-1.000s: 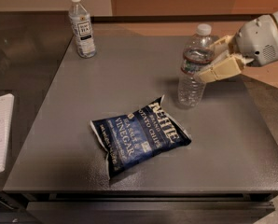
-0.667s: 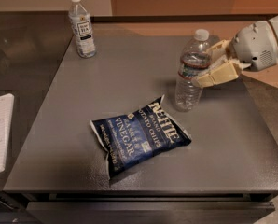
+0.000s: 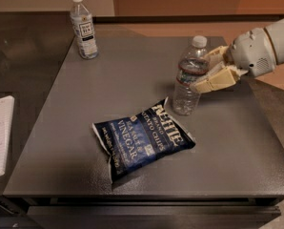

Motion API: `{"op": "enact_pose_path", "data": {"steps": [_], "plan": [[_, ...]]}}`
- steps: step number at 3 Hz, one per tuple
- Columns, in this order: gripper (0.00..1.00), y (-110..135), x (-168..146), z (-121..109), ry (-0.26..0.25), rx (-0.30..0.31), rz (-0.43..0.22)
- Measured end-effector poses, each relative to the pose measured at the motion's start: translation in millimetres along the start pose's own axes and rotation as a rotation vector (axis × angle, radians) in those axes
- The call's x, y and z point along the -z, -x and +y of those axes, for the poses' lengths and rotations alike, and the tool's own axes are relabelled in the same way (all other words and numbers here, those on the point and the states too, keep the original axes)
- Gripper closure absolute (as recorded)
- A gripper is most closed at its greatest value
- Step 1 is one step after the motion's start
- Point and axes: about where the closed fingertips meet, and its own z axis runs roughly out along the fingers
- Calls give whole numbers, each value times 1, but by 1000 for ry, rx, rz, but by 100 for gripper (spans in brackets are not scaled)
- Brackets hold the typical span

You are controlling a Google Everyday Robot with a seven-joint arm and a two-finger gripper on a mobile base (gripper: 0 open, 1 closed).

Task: Move water bottle near blue chip bag

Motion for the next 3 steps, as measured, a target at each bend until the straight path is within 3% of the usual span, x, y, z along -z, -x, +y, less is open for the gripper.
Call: {"op": "enact_pose_path", "data": {"steps": [2,3], "plan": [[14,-4,-8,-2,12,1,0],[0,-5,-10,-3,27,7,-1]]}}
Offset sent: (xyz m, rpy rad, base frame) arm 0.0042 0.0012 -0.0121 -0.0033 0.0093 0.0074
